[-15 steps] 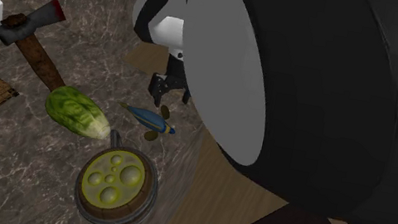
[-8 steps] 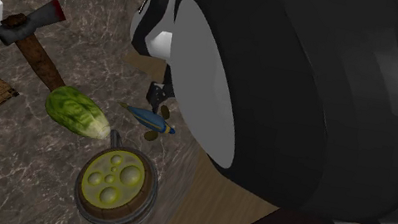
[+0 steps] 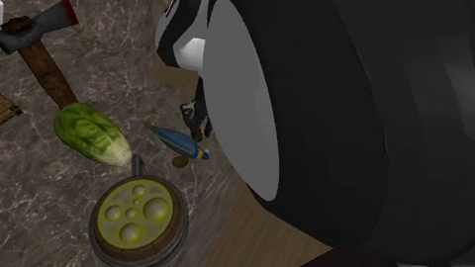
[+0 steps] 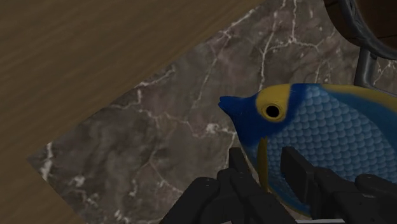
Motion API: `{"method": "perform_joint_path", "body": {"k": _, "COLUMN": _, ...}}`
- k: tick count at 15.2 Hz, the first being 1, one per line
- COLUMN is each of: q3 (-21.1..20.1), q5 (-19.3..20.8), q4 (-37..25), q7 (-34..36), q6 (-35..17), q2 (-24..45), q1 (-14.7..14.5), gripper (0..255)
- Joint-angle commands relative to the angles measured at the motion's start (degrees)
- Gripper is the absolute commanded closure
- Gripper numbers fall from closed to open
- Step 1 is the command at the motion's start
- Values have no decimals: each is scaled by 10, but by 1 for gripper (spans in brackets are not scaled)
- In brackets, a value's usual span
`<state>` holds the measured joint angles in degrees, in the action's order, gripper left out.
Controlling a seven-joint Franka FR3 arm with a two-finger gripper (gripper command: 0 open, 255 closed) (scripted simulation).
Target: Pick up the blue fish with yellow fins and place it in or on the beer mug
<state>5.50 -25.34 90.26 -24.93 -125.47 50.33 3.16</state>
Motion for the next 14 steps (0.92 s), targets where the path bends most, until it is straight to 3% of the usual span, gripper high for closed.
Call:
{"method": "perform_joint_path", "body": {"k": 1, "q3": 0, "q5": 0, "q4": 0, "q7": 0, "q6": 0, "q2": 0, "q1": 0, "gripper": 255}}
{"method": "perform_joint_path", "body": {"k": 14, "q3": 5, "q5": 6, "q4": 15, "q7": 8, "q6": 22, "q2": -37, "q1": -3, "gripper": 255}}
